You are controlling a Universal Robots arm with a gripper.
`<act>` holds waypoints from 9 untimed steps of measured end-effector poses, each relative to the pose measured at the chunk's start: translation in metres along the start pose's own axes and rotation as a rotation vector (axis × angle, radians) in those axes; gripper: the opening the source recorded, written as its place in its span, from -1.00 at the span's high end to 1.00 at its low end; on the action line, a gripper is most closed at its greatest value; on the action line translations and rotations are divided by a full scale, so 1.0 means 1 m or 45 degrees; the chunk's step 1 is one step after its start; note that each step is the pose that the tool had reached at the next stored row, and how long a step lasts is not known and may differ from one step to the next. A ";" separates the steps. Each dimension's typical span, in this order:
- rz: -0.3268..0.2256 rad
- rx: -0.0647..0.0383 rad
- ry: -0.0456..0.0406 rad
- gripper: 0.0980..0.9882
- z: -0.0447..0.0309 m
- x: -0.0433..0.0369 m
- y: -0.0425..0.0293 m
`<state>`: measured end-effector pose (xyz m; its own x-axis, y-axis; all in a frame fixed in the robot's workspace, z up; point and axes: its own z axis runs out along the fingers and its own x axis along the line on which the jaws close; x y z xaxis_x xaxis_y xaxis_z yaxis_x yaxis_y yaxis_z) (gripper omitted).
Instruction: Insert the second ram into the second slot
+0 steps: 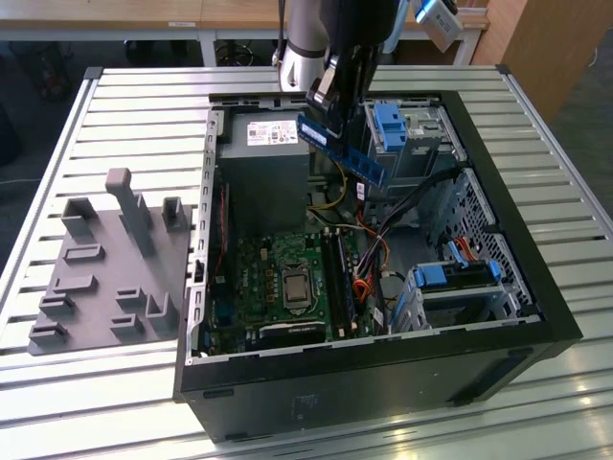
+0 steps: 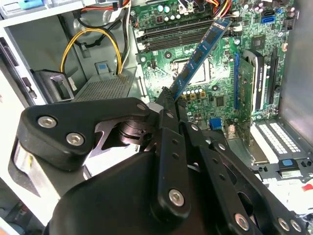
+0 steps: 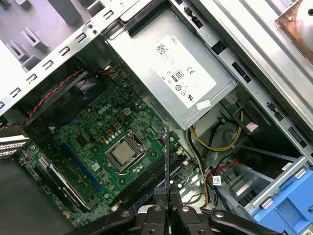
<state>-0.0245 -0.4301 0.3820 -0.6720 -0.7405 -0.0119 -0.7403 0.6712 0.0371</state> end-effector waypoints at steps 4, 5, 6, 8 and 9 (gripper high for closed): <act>0.019 0.000 -0.001 0.91 0.0000 0.0000 0.0000; 0.023 0.000 -0.001 0.91 0.0000 0.0000 0.0000; 0.028 0.000 -0.001 0.91 0.0000 0.0000 0.0000; 0.037 0.000 -0.001 0.91 0.0000 0.0000 0.0000; 0.042 0.001 -0.002 0.91 0.0000 0.0000 0.0000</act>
<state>-0.0245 -0.4301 0.3820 -0.6960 -0.7179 -0.0119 -0.7178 0.6953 0.0371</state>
